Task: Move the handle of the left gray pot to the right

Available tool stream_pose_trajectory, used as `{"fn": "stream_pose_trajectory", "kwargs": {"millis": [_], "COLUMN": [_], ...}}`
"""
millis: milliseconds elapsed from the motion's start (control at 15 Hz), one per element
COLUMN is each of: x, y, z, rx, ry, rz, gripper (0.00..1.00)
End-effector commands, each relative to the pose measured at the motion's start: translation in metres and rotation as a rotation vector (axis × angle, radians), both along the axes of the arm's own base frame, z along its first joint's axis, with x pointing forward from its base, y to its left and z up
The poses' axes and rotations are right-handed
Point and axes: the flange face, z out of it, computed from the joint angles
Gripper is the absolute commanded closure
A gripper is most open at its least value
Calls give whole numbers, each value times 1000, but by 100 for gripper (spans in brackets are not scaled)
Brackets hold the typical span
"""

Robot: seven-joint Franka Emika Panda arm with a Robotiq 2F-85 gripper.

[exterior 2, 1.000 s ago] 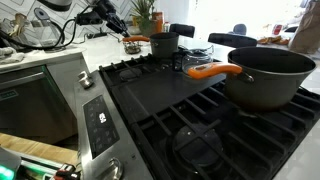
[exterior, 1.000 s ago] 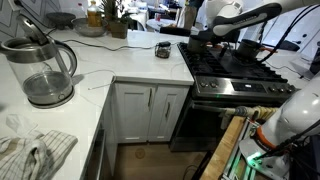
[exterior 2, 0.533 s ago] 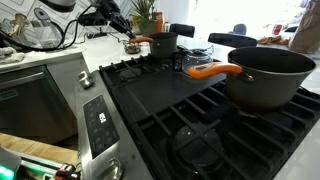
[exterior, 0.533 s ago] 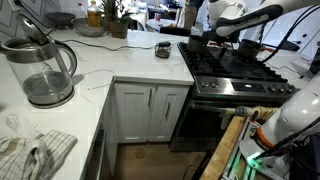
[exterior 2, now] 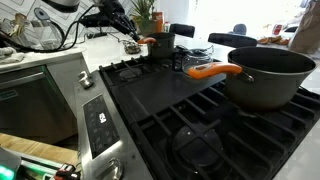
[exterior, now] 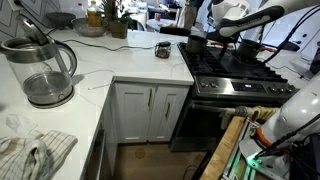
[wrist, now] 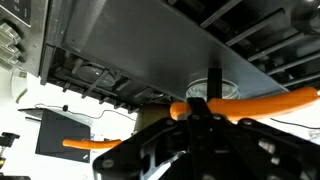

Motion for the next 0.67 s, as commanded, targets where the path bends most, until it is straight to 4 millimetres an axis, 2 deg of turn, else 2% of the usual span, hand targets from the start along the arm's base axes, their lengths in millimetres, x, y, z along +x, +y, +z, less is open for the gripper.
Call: {"fn": "stream_pose_trajectory", "kwargs": {"millis": [0,600], "x": [-5,-8], "y": [-8,-15], "z": [-4,1], "rx": [-32,-94], "ry": [6,17], "rz": [-42,-73], "gripper": [100,100]}}
